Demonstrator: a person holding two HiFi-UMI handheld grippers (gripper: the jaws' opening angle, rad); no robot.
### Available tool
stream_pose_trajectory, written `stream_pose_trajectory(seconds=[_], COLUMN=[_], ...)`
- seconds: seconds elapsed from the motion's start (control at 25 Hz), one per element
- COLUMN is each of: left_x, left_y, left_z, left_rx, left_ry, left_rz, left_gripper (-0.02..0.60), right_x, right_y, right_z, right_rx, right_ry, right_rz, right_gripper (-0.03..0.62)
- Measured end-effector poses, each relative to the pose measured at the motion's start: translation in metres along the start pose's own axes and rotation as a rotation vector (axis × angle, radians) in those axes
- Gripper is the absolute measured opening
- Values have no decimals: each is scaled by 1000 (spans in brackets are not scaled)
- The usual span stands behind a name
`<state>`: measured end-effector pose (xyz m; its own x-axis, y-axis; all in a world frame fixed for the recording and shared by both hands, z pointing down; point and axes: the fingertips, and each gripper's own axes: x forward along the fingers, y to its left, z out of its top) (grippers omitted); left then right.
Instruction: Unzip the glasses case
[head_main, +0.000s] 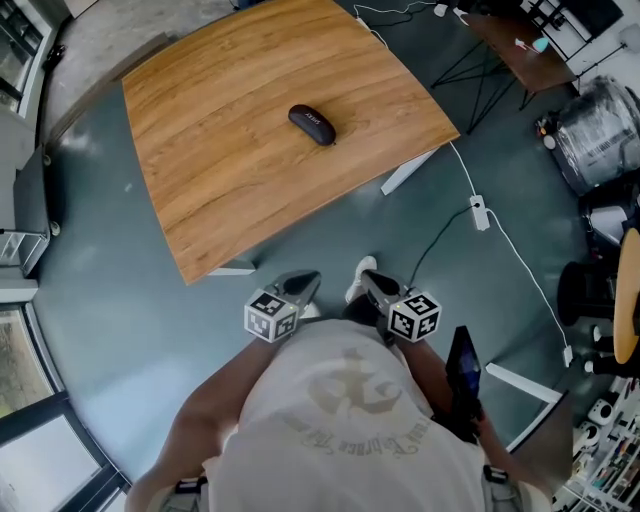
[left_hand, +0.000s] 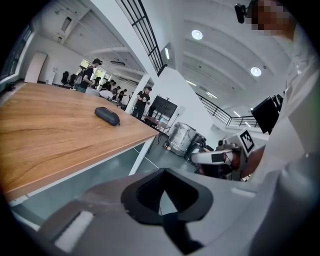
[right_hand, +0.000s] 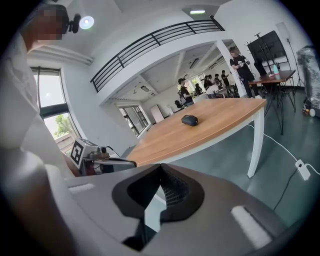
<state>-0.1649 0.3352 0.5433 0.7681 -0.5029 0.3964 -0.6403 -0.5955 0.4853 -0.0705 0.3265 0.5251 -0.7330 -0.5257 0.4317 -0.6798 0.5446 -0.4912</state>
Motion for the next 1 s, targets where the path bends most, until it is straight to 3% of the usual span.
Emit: stream_pose_trajectory(seconds=[0.28,0.72,1.0], left_x=[10,73,101], left_y=[10,5,25], left_z=[17,55,90], left_rx=[7,84,76], left_ry=[11,71,61], left_rz=[28,0,74], left_gripper=[2,2,2], right_x=[14,18,40], right_y=[-13,-79,-105], right_z=[22,63,108], right_rx=[-5,-22,-64], right_ry=[4,23,25], right_rz=[32,8,87], right_gripper=[8,8,8])
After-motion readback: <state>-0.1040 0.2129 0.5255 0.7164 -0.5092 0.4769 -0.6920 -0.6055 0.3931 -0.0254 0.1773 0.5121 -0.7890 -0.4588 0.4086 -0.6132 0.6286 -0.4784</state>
